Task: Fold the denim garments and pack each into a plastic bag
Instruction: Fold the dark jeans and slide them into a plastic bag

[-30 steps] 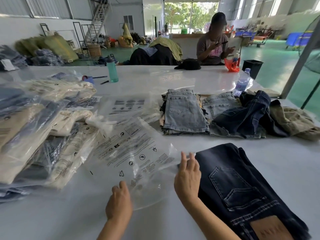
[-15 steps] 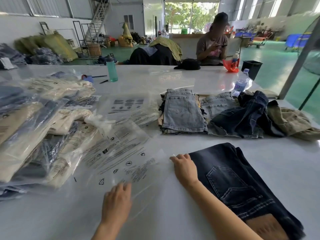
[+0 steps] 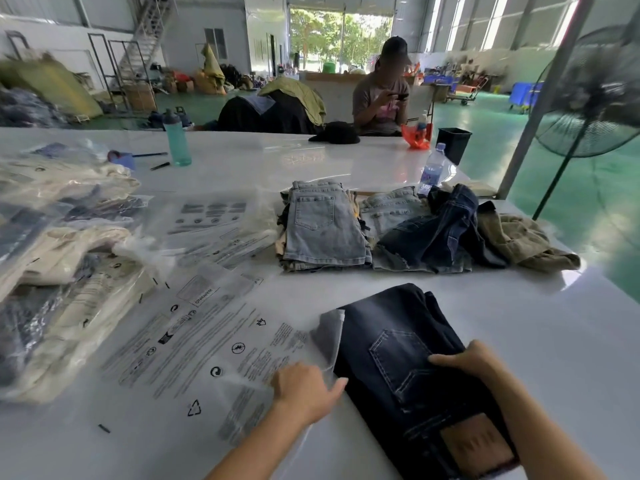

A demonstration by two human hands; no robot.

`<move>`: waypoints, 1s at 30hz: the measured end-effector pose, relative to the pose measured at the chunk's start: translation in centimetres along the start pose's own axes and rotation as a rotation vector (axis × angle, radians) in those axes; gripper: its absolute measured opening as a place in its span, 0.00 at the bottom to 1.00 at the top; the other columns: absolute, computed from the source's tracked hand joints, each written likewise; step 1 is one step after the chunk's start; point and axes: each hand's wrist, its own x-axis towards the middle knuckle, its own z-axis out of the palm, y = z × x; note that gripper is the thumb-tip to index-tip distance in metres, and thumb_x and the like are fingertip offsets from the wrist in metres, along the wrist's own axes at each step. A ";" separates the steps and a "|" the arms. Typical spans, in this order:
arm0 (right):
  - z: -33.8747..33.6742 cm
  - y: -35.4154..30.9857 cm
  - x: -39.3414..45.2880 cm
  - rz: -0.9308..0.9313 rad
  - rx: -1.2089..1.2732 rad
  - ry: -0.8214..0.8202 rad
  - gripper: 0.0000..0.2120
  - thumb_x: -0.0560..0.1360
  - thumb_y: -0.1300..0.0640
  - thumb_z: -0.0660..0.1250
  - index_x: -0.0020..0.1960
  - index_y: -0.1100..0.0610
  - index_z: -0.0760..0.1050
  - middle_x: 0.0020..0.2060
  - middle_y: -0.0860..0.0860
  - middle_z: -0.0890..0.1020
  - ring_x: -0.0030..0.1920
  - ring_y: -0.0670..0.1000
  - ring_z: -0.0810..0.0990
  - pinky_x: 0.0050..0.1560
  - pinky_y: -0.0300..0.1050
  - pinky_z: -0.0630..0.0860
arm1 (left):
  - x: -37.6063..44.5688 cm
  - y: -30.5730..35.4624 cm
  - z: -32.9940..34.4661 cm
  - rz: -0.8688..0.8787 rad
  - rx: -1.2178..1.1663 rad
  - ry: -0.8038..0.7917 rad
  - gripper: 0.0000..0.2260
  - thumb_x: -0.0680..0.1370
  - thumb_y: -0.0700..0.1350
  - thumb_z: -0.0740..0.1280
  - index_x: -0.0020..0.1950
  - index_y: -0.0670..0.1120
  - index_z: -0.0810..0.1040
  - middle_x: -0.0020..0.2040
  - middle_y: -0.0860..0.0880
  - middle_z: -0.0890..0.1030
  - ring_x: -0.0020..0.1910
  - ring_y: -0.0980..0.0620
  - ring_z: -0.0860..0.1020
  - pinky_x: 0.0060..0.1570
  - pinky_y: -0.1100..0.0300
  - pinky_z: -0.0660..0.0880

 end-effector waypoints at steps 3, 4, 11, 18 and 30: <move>-0.6 -0.4 0.3 0.022 0.096 -0.134 0.32 0.57 0.46 0.82 0.50 0.61 0.72 0.43 0.53 0.79 0.43 0.53 0.79 0.44 0.45 0.75 | 1.7 3.0 0.1 -0.025 -0.011 -0.034 0.40 0.72 0.75 0.46 0.54 0.43 0.79 0.53 0.43 0.81 0.53 0.44 0.79 0.45 0.56 0.70; -0.6 -0.5 0.2 0.006 0.126 -0.154 0.30 0.58 0.50 0.82 0.52 0.62 0.73 0.43 0.53 0.79 0.43 0.54 0.79 0.45 0.45 0.75 | 2.2 3.6 0.2 -0.039 0.018 -0.057 0.41 0.71 0.76 0.46 0.55 0.43 0.79 0.53 0.44 0.80 0.53 0.44 0.78 0.44 0.56 0.69; 2.4 -3.8 -5.3 -0.486 -0.483 0.369 0.11 0.71 0.63 0.65 0.52 0.55 0.73 0.45 0.53 0.81 0.44 0.56 0.80 0.38 0.44 0.68 | 3.4 4.6 1.1 -0.050 0.089 -0.136 0.34 0.72 0.73 0.54 0.55 0.45 0.78 0.49 0.48 0.79 0.50 0.47 0.79 0.40 0.58 0.68; 6.7 -6.3 -10.3 -0.710 -0.692 0.649 0.05 0.62 0.66 0.66 0.31 0.59 0.78 0.25 0.56 0.76 0.26 0.56 0.75 0.29 0.45 0.74 | 3.5 4.8 1.4 -0.066 -0.007 -0.132 0.26 0.74 0.68 0.59 0.53 0.48 0.80 0.51 0.48 0.82 0.52 0.48 0.81 0.41 0.59 0.69; 6.5 -4.8 -6.9 -0.420 -0.710 -0.043 0.70 0.56 0.22 0.65 0.75 0.69 0.41 0.73 0.66 0.53 0.74 0.66 0.53 0.69 0.70 0.47 | 3.2 0.7 -1.2 0.032 -0.015 -0.358 0.12 0.77 0.47 0.61 0.57 0.44 0.76 0.54 0.46 0.79 0.57 0.46 0.78 0.49 0.58 0.71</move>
